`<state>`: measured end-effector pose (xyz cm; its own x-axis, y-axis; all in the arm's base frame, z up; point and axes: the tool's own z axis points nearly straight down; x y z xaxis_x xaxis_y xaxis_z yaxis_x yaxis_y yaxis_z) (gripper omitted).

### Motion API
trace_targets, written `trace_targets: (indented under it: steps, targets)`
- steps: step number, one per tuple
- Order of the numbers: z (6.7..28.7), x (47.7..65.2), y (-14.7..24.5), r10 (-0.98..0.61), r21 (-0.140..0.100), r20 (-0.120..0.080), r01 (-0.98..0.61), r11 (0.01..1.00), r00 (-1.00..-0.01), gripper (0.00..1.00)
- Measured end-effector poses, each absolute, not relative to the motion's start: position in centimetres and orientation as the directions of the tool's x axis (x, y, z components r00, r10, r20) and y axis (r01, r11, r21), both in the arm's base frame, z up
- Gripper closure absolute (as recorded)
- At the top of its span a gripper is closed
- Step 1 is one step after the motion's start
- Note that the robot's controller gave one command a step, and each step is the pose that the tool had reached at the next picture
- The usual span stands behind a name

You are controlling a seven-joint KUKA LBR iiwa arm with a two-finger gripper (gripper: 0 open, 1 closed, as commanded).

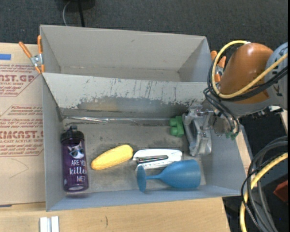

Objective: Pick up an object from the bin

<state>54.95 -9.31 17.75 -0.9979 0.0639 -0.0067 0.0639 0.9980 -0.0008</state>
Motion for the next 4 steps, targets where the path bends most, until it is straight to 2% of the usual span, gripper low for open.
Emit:
trace_targets:
  steps: [1, 2, 3, 4]
  targets:
    - [11.8, 54.9, -7.5, 0.069, 0.0, -0.007, 0.069, 0.998, -0.998, 0.0]
    - [9.4, 54.1, -4.6, -0.043, 0.0, -0.036, -0.043, 0.999, -0.998, 0.0]
    - [8.2, 52.7, -3.9, -0.102, 0.0, -0.016, -0.102, 0.995, -0.995, 0.0]
    - [7.2, 52.5, -1.1, 0.102, 0.002, -0.04, 0.102, 0.995, -0.994, 1.0]
